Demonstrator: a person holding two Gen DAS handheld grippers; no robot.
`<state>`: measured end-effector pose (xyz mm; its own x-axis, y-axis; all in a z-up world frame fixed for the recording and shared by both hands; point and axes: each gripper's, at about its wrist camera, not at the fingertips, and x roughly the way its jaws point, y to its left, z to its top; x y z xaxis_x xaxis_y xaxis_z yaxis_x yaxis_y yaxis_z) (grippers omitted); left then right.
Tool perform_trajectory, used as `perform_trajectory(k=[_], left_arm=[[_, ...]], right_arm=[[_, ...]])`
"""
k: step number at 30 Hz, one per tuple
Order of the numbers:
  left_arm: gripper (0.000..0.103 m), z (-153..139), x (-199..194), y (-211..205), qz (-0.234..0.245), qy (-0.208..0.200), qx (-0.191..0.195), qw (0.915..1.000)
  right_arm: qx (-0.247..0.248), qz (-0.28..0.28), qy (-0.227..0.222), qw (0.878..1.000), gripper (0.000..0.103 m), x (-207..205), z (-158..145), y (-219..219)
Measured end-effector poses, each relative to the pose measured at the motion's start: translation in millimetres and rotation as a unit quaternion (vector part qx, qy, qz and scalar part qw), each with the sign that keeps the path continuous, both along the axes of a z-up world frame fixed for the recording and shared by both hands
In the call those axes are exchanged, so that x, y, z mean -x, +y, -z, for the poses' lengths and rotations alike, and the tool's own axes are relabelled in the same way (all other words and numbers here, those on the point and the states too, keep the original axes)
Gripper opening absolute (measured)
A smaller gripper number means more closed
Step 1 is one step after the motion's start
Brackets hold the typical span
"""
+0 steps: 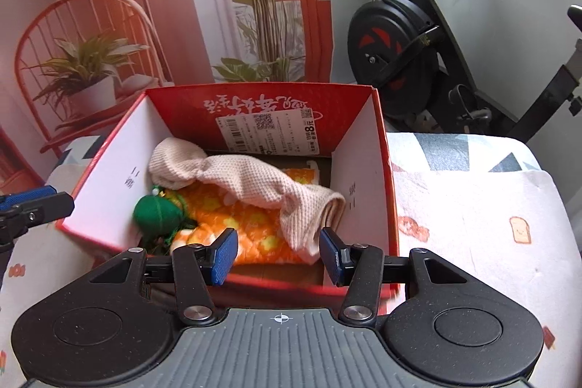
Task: Organize soft objects
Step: 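Carry the beige cloth with the right tool and release it into the red box, then move the right tool back to the pile and close on the black gloves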
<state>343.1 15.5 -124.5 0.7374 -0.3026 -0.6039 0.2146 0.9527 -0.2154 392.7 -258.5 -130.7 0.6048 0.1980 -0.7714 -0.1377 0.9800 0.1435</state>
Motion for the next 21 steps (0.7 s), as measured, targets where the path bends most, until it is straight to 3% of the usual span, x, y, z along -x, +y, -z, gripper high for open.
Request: perform_trajectory(k=[7,17,21], left_arm=[[0.051,19,63,6,0.016,0.023,-0.001,0.9996],[0.055,75,131,10,0.026,0.094,0.027,0.9949],[0.055,87,145,9,0.034,0.104,0.03,0.9936]], right_arm=[[-0.03,-0.001,-0.018,0.999,0.047,72,4,-10],[-0.053,-0.007,0.015,0.998,0.047,162,57,-10],[-0.045,-0.017,0.018,0.999,0.047,191,68,-3]])
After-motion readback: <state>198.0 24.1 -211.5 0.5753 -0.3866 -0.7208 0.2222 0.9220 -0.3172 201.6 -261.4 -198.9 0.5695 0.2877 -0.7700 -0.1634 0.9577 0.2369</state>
